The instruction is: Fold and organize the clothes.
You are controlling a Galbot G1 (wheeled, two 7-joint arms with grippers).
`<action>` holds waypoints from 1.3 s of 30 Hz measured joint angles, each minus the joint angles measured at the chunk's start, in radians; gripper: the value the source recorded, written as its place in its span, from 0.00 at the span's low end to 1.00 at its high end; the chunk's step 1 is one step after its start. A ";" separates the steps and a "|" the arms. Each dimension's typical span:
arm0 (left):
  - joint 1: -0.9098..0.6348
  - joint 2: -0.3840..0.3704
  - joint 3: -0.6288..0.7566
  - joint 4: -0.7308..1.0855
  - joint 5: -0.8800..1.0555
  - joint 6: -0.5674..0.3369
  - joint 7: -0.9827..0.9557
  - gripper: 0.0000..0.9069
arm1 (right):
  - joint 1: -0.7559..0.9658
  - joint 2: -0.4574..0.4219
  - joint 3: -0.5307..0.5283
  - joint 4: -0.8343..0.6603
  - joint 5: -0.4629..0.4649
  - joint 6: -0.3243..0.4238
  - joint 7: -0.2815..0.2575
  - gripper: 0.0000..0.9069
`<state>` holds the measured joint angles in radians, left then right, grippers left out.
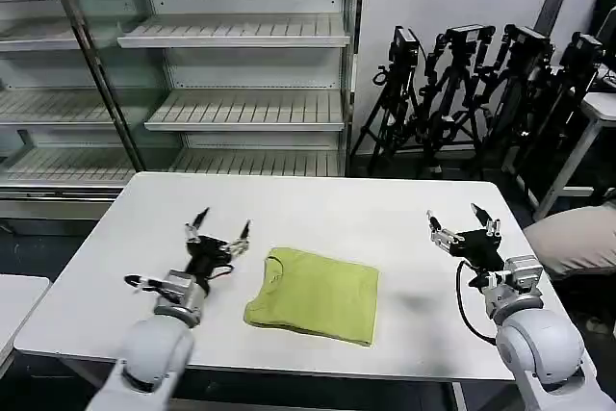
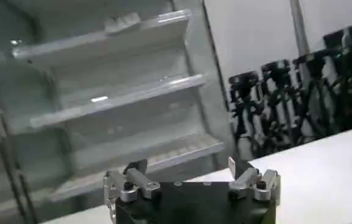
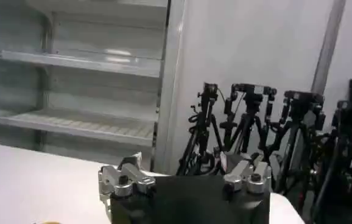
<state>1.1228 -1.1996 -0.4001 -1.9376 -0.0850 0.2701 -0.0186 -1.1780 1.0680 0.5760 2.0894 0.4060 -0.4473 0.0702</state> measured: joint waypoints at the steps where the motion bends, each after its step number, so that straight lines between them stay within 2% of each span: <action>1: 0.000 0.009 -0.014 0.007 0.003 -0.015 0.011 1.00 | 0.001 0.001 0.000 0.000 -0.005 0.000 0.000 1.00; 12: -0.009 0.063 -0.099 0.065 0.021 -0.102 0.088 1.00 | 0.026 0.027 -0.017 -0.029 -0.052 0.028 -0.001 1.00; 23: -0.009 0.064 -0.127 0.076 0.024 -0.129 0.131 1.00 | 0.050 0.039 -0.064 -0.062 -0.095 0.070 0.006 1.00; 33: 0.002 0.077 -0.143 0.072 0.022 -0.146 0.146 1.00 | 0.076 0.056 -0.086 -0.072 -0.132 0.065 0.004 1.00; 39: 0.006 0.089 -0.140 0.073 0.015 -0.150 0.148 1.00 | 0.065 0.054 -0.078 -0.084 -0.170 0.086 -0.016 1.00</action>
<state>1.1286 -1.1108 -0.5397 -1.8645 -0.0697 0.1198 0.1299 -1.1129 1.1222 0.4979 2.0057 0.2357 -0.3611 0.0540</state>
